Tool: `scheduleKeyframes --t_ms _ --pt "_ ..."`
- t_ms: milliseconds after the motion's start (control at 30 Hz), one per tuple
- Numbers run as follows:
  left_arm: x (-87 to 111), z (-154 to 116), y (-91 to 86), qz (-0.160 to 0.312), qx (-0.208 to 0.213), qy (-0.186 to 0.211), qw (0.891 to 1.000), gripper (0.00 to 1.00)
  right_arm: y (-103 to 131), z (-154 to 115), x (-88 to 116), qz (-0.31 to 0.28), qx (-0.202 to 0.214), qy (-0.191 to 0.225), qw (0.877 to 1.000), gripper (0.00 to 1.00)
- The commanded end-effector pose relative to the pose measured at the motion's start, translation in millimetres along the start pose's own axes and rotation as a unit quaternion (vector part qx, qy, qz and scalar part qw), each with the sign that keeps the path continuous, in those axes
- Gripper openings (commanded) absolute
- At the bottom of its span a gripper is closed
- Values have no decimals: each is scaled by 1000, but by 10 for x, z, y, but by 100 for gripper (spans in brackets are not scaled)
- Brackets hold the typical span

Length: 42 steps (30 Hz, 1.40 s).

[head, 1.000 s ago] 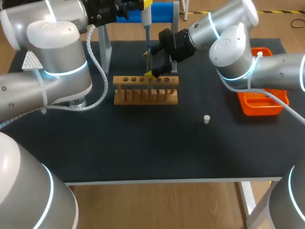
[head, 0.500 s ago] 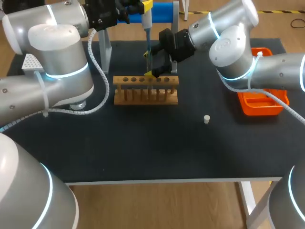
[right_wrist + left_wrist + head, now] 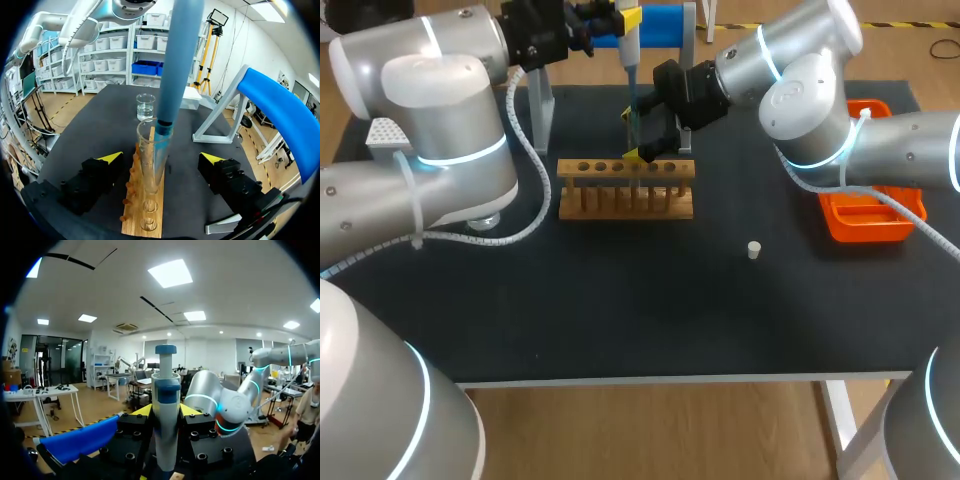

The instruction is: Invert the test tube, pick up the pipette, mount the tip to pipette, aspirate from beaker and dispense into the tube, eject the tip, return the pipette, and cap with the stopper.

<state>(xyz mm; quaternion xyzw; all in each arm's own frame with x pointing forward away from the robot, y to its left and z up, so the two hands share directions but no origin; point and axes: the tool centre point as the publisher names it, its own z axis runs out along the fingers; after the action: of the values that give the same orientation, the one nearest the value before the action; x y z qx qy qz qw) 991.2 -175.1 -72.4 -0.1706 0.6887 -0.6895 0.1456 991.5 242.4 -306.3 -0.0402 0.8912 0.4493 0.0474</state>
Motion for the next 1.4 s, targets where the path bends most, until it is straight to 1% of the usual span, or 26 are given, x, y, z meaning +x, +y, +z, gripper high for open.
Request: scheduleKeyframes --t_ms 33,400,967,1400 --pt "13 12 30 0 0 -1 1000 0 1 -12 -10 0 1 2 1000 100" --pt "22 -16 44 0 1 -7 1000 0 1 -12 -10 0 1 2 1000 100" --pt "29 11 94 -2 -3 -5 1000 0 1 -12 -10 0 1 2 1000 100" --pt "33 25 97 -3 -4 -3 1000 0 1 -12 -10 0 1 2 1000 100"
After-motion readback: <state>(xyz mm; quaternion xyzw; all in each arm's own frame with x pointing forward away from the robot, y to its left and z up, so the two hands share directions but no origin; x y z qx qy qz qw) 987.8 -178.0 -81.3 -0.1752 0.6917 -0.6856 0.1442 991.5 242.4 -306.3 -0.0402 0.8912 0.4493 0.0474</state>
